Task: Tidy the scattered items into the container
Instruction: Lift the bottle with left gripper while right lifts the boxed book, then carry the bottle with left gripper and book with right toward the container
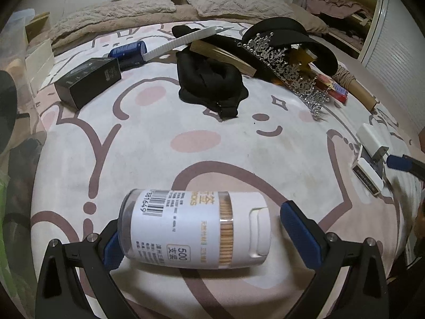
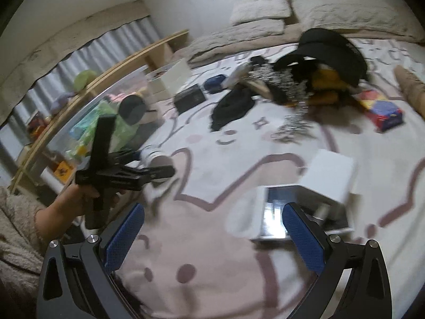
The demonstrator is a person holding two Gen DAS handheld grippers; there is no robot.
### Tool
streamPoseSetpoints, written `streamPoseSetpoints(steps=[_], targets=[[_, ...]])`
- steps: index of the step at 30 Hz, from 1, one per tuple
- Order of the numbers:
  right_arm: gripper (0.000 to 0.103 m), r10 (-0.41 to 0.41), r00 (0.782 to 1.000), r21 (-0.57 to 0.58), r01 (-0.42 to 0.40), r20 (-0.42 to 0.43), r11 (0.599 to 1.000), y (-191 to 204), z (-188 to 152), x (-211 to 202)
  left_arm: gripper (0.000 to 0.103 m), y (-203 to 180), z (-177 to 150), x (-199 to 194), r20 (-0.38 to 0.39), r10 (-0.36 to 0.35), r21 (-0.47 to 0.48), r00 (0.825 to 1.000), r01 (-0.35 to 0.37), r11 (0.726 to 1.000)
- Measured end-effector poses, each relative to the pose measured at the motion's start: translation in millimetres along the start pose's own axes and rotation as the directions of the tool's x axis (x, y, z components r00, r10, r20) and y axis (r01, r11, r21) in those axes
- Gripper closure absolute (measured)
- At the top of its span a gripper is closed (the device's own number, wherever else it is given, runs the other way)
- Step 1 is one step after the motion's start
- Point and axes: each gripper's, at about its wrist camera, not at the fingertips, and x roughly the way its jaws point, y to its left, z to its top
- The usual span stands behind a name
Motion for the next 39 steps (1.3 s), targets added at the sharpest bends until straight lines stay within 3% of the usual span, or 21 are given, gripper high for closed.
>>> streamPoseSetpoints(steps=[5, 7, 11, 15, 18, 27, 32, 35, 37, 39], targets=[[0.0, -0.027, 0.999, 0.033, 0.028, -0.023, 0.999, -11, 6, 23, 0.001, 1, 0, 3, -0.019, -0.004, -0.014, 1.0, 0.004, 1.0], [0.0, -0.081, 0.997, 0.034, 0.081, 0.001, 0.996, -15, 8, 21, 0.001, 3, 0, 4, -0.031, -0.006, -0.028, 0.999, 0.005, 1.0], [0.0, -0.234, 0.972, 0.052, 0.232, 0.033, 0.971, -31, 6, 11, 0.002, 6, -1, 4, -0.034, -0.006, -0.051, 0.999, 0.004, 0.999], [0.0, -0.304, 0.952, 0.097, 0.299, 0.043, 0.949, -46, 2, 0, 0.002, 9, 0, 3, -0.022, 0.008, -0.075, 1.0, -0.01, 0.997], [0.0, -0.32, 0.947, 0.15, 0.32, -0.024, 0.936, -61, -4, 8, 0.0, 17, 1, 0, -0.001, 0.028, -0.116, 1.0, -0.028, 0.993], [0.0, -0.436, 0.899, 0.003, 0.437, -0.033, 0.9, -38, -9, 25, 0.0, 29, 1, -3, 0.0, -0.016, -0.204, 1.0, 0.015, 0.979], [0.0, -0.484, 0.875, -0.03, 0.483, -0.027, 0.875, -36, -12, 29, 0.002, 19, -1, -2, -0.011, 0.022, -0.137, 1.0, -0.023, 0.99], [0.008, -0.512, 0.859, -0.03, 0.511, -0.018, 0.859, -35, -13, 28, 0.003, 14, -3, 0, -0.015, 0.045, -0.092, 0.999, -0.046, 0.995], [0.009, -0.515, 0.857, -0.03, 0.514, -0.015, 0.857, -35, -13, 27, 0.016, 12, -3, 1, -0.013, 0.06, -0.073, 0.998, -0.061, 0.995], [0.009, -0.517, 0.856, -0.031, 0.516, -0.013, 0.856, -35, -13, 27, 0.02, 11, -2, 2, -0.012, 0.059, -0.065, 0.998, -0.059, 0.996]])
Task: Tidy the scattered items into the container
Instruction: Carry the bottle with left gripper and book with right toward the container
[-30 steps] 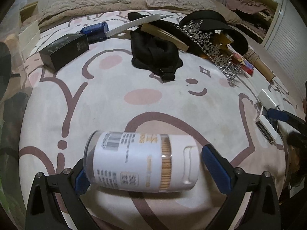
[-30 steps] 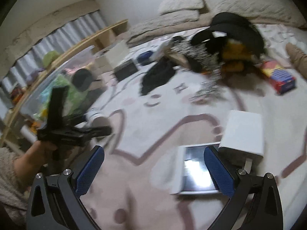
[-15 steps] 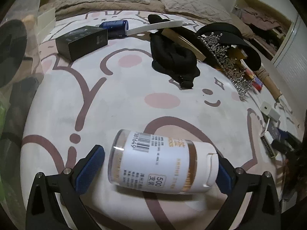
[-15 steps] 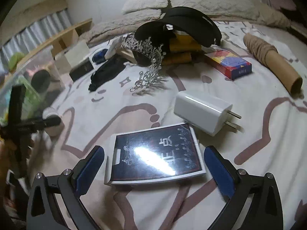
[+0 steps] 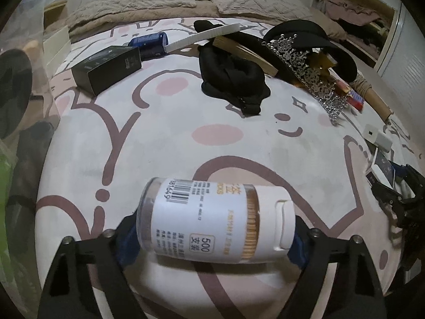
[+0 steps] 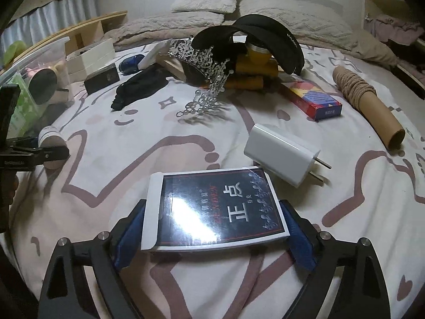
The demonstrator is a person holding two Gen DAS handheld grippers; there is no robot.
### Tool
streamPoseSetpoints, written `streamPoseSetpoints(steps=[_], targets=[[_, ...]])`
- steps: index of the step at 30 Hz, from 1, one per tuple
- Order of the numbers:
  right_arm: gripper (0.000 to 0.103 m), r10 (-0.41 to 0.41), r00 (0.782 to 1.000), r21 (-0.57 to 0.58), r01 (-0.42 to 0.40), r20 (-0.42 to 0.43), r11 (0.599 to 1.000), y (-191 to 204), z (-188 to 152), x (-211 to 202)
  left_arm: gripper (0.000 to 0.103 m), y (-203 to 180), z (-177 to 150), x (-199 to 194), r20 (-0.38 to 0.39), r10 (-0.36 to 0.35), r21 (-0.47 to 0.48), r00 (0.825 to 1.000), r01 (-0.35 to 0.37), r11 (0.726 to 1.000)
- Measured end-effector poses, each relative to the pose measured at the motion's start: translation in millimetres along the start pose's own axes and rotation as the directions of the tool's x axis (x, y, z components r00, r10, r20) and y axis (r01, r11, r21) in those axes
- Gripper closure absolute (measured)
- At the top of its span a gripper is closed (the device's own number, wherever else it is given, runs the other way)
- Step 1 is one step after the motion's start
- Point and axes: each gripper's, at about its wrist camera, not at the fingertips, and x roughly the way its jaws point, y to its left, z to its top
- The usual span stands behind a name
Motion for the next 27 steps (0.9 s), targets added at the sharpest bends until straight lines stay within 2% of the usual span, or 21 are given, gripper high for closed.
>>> streamPoseSetpoints(steps=[14, 20, 27], targets=[[0.01, 0.0, 1.0, 0.006, 0.0, -0.003, 1.0, 3, 1, -1, 0.021, -1, -4, -9, 0.013, -0.014, 0.02, 1.0, 0.014, 1.0], [0.011, 0.073, 0.997, 0.043, -0.073, 0.02, 0.996, 7, 11, -8, 0.021, 0, -1, -21, 0.036, -0.012, 0.022, 0.999, 0.012, 1.0], [0.011, 0.134, 0.986, 0.084, -0.142, 0.095, 0.986, 13, 30, -26, 0.021, -5, 9, -45, 0.086, -0.019, 0.029, 0.996, 0.016, 0.999]])
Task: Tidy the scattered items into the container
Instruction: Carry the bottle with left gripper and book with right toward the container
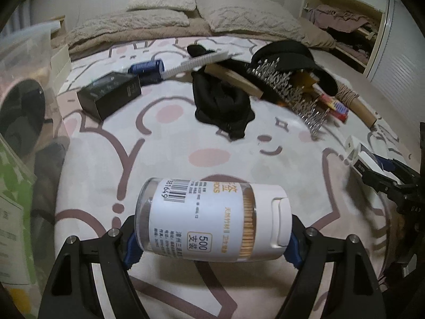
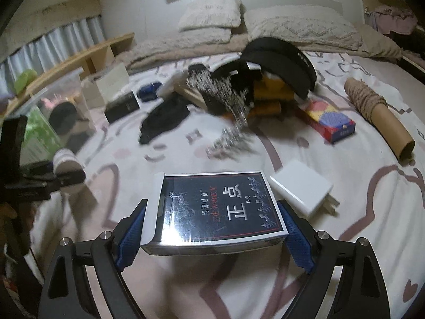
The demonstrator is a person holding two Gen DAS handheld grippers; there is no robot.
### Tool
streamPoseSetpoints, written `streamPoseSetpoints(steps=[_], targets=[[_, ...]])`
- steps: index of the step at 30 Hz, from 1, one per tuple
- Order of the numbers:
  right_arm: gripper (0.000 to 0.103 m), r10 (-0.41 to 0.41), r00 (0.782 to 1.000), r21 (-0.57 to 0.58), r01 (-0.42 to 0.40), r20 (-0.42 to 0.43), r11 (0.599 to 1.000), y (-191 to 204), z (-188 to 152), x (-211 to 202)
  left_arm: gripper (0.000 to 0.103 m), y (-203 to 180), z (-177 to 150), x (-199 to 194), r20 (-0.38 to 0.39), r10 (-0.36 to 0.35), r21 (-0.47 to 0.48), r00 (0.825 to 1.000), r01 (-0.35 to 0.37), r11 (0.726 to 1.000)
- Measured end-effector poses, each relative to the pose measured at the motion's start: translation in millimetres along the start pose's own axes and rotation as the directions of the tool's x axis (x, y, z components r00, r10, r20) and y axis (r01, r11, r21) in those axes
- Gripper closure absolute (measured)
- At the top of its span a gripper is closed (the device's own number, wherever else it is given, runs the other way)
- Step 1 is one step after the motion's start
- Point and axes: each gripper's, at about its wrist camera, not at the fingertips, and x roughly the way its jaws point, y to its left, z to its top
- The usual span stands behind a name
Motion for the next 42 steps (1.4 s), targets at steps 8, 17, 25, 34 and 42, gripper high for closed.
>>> streamPoseSetpoints(steps=[8, 17, 25, 34, 42], targets=[[0.011, 0.037, 0.996, 0.001, -0.038, 0.082, 0.999, 17, 30, -29, 0.021, -4, 17, -40, 0.076, -0.028, -0.005, 0.997, 0.028, 1.0], [0.011, 0.102, 0.985, -0.047, -0.096, 0.143, 0.994, 49, 68, -58, 0.021, 0, 39, -100, 0.207, -0.067, -0.02, 0.976, 0.072, 0.997], [0.011, 0.208, 0.96, -0.165, -0.178, 0.187, 0.97, 105, 116, -85, 0.021, 15, 56, -153, 0.304, -0.054, -0.035, 0.951, 0.068, 0.997], [0.011, 0.354, 0.92, -0.253, -0.307, 0.169, 0.917, 174, 159, -94, 0.021, 55, 59, -203, 0.367, 0.037, -0.1, 0.929, 0.0, 0.995], [0.011, 0.419, 0.903, -0.292, -0.377, 0.096, 0.879, 232, 189, -87, 0.021, 111, 49, -251, 0.407, 0.171, -0.212, 0.897, -0.089, 0.973]])
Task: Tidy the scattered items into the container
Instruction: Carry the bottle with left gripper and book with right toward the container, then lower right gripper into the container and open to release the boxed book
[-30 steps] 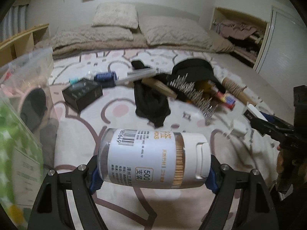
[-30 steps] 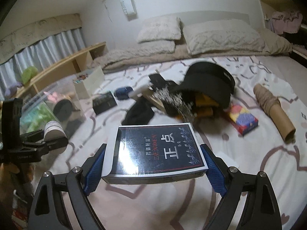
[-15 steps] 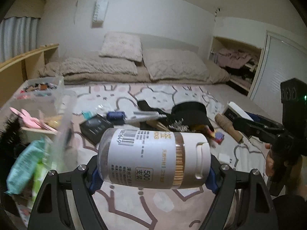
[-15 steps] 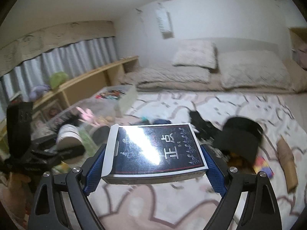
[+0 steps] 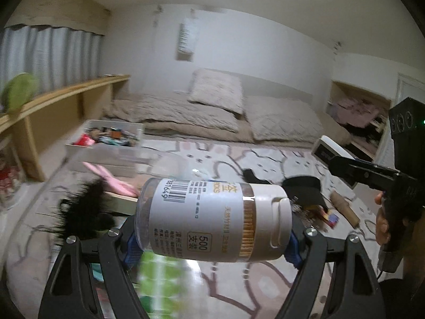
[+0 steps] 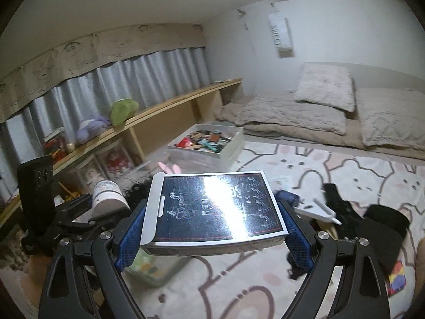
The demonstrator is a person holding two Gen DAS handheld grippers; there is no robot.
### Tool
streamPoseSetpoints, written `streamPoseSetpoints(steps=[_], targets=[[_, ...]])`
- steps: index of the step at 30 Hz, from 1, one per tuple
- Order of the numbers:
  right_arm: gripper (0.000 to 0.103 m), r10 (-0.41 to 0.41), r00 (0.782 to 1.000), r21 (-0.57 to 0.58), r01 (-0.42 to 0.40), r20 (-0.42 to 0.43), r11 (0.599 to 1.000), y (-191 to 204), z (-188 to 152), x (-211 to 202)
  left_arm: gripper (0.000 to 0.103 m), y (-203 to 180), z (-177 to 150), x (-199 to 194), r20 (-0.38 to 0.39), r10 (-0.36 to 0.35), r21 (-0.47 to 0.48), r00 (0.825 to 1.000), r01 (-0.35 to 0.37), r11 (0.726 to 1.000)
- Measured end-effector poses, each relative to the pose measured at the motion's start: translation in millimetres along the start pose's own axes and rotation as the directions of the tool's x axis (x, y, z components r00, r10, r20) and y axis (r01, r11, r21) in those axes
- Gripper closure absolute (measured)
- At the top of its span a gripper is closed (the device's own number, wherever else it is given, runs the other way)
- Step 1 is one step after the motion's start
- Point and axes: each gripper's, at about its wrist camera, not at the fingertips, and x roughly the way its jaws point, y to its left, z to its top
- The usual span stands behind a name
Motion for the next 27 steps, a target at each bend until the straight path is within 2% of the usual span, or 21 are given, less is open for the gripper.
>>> streamPoseSetpoints(steps=[5, 16, 21, 27], targets=[[0.011, 0.039, 0.999, -0.029, -0.039, -0.015, 0.999, 26, 16, 25, 0.021, 33, 12, -17, 0.034, 0.075, -0.04, 0.997, -0.074, 0.996], [0.011, 0.093, 0.986, -0.059, -0.102, -0.135, 0.993, 70, 34, 100, 0.021, 86, 23, -54, 0.102, 0.17, -0.127, 0.98, -0.157, 0.979], [0.011, 0.129, 0.965, -0.074, -0.15, -0.229, 0.986, 95, 19, 147, 0.021, 103, 19, -62, 0.084, 0.208, -0.145, 0.975, -0.195, 0.97], [0.011, 0.107, 0.925, -0.114, -0.159, -0.365, 0.981, 116, -3, 199, 0.021, 118, 12, -66, 0.058, 0.245, -0.159, 0.968, -0.234, 0.959]])
